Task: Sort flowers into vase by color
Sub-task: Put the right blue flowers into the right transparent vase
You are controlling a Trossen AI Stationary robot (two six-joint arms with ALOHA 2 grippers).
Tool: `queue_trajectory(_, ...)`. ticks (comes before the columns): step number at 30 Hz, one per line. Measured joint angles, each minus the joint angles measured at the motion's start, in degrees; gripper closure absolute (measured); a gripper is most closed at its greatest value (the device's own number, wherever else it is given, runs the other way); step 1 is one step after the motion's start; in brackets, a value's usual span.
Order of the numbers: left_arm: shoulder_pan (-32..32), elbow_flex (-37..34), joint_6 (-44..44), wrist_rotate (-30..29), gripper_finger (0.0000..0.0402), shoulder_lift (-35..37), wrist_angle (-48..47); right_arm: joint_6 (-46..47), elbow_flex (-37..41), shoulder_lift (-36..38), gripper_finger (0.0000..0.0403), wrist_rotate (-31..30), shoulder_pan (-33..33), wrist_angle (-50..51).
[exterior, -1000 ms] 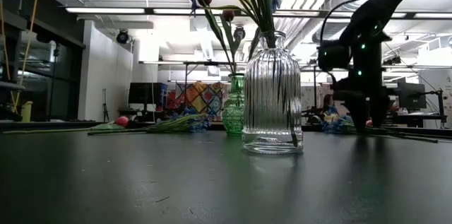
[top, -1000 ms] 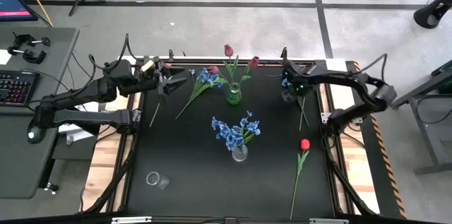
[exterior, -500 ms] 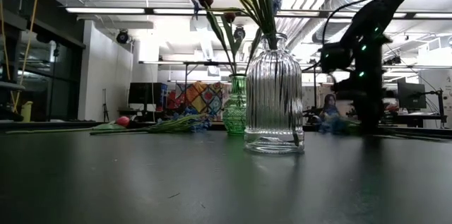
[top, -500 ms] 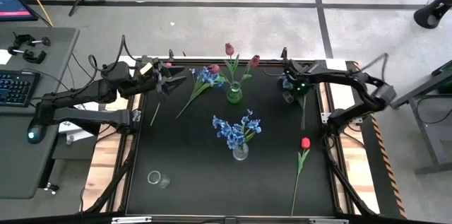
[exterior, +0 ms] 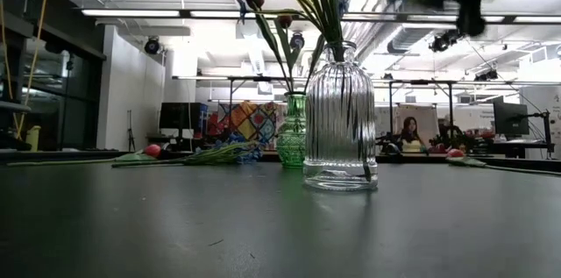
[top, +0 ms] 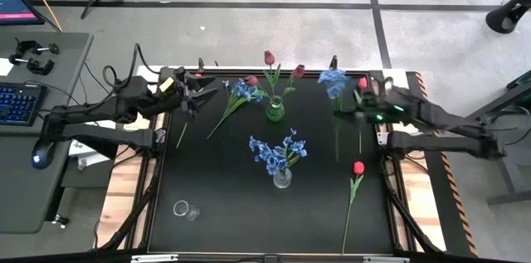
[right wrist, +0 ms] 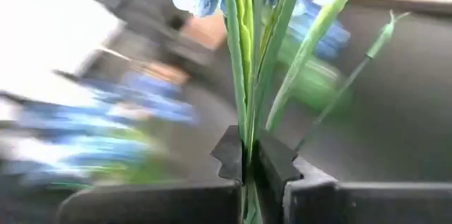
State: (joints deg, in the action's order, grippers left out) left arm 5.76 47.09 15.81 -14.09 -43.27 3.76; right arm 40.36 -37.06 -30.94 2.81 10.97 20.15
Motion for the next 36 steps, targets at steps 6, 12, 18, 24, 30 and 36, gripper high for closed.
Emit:
queue_trajectory(6, 0.02, 0.00, -1.01, -0.06, 0.0167, -2.04, 1.25, -6.46, 9.87, -1.58, 0.0402, -12.84, -19.58, -37.43)
queue_trajectory(12, 0.05, 0.00, -1.05, -0.07, 0.0167, -3.87, 2.45, -15.38, 8.44, -17.80, 0.0402, -14.76, -30.90, -54.39)
queue_trajectory(18, 0.35, 0.00, -2.39, -0.43, 0.0167, -4.69, 2.64, -38.38, -4.68, -30.16, 0.0402, -10.70, -35.82, -48.19)
queue_trajectory(24, 0.35, 0.00, -2.94, -0.59, 0.0167, -4.73, 2.59, -45.49, -11.49, -36.08, 0.0403, -11.18, -34.99, -40.36)
queue_trajectory(30, 0.17, 0.00, -2.93, -0.59, 0.0167, -4.73, 2.44, -45.40, -8.52, -40.12, 0.0403, -11.05, -33.65, -46.72)
queue_trajectory(36, 0.22, 0.00, -3.35, -0.69, 0.0167, -4.73, 2.15, -46.67, -7.82, -42.77, 0.0403, -11.92, -32.69, -52.05)
